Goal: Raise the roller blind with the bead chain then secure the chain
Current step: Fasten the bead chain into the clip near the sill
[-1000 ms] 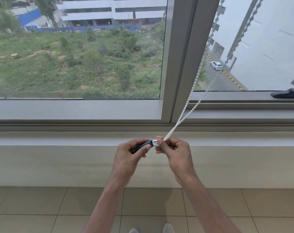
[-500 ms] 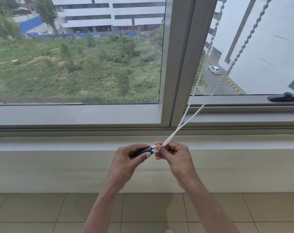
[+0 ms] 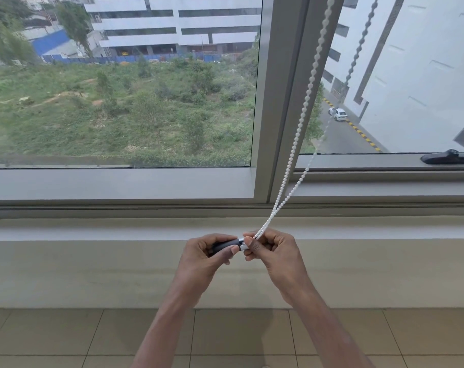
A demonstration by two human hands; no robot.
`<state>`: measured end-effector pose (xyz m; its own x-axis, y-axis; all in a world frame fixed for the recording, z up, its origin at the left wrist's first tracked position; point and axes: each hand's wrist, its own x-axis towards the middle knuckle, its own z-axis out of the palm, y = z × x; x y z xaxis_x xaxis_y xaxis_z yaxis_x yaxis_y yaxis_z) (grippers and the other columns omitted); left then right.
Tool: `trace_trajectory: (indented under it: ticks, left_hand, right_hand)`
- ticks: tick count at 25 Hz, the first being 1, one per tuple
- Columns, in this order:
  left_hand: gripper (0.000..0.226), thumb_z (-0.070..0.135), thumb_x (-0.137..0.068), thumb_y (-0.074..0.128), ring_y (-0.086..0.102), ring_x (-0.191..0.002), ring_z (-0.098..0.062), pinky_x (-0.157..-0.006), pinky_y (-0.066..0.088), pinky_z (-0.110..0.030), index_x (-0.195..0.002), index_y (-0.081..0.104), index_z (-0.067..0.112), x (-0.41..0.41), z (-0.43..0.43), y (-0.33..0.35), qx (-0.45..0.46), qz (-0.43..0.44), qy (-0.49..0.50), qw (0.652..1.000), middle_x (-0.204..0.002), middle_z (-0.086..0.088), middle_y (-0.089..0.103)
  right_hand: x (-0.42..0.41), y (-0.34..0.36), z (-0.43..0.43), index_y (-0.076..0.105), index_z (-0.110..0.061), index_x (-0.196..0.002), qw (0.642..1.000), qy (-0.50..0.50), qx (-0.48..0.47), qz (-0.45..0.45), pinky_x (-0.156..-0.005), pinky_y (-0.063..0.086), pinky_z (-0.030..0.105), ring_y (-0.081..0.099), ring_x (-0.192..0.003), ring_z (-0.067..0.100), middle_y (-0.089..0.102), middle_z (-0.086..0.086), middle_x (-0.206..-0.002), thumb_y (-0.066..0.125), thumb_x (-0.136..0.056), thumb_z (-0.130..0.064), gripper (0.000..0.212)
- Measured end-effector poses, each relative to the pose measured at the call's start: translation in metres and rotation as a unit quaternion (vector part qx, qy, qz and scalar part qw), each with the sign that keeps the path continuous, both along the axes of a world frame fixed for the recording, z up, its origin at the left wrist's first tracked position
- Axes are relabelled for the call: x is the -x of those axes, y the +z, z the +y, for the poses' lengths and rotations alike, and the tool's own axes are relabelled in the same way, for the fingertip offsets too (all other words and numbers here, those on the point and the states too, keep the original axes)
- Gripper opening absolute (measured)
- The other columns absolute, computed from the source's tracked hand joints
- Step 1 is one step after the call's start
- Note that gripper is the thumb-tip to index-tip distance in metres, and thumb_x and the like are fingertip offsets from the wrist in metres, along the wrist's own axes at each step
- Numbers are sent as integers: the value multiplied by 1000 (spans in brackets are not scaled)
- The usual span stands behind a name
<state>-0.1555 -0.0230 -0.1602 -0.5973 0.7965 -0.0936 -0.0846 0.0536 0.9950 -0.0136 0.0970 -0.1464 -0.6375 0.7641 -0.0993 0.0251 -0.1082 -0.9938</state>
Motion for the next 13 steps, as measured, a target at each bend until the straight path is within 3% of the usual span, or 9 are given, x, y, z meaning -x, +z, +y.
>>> trace_trajectory:
  ticks: [3, 6, 10, 13]
  left_hand:
    - [19, 3, -89, 82, 66, -72, -14, -72, 57, -24, -107, 84, 9, -1, 0, -5, -9, -9, 3, 1000, -87, -1, 83]
    - [23, -1, -88, 82, 78, -86, -11, -80, 59, -23, -108, 83, 9, -4, -1, -8, -17, -2, 16, 1000, -99, -6, 86]
    - [25, 0, -87, 83, 81, -105, -20, -98, 61, -34, -109, 82, 12, -5, 0, -15, -24, 52, 21, 998, -103, -4, 86]
    - [25, 0, -88, 83, 81, -108, -23, -101, 59, -40, -109, 81, 13, -6, 2, -22, -30, 48, 23, 998, -104, -6, 85]
  right_hand:
    - [1, -5, 0, 78, -12, -95, 1000, 3, -13, -4, -71, 60, 31, 70, -66, 20, 76, 12, -77, 75, -96, -20, 8]
    - [3, -10, 0, 75, -14, -90, 999, 10, -27, -19, -72, 57, 39, 62, -59, 21, 71, 11, -69, 72, -98, -25, 14]
    - [6, -11, 3, 74, -13, -87, 999, 8, -34, -20, -68, 54, 37, 60, -58, 20, 71, 17, -71, 76, -95, -24, 13]
    - [9, -12, 5, 75, -12, -89, 999, 1, -34, -16, -67, 55, 32, 62, -59, 18, 73, 12, -73, 79, -92, -24, 13]
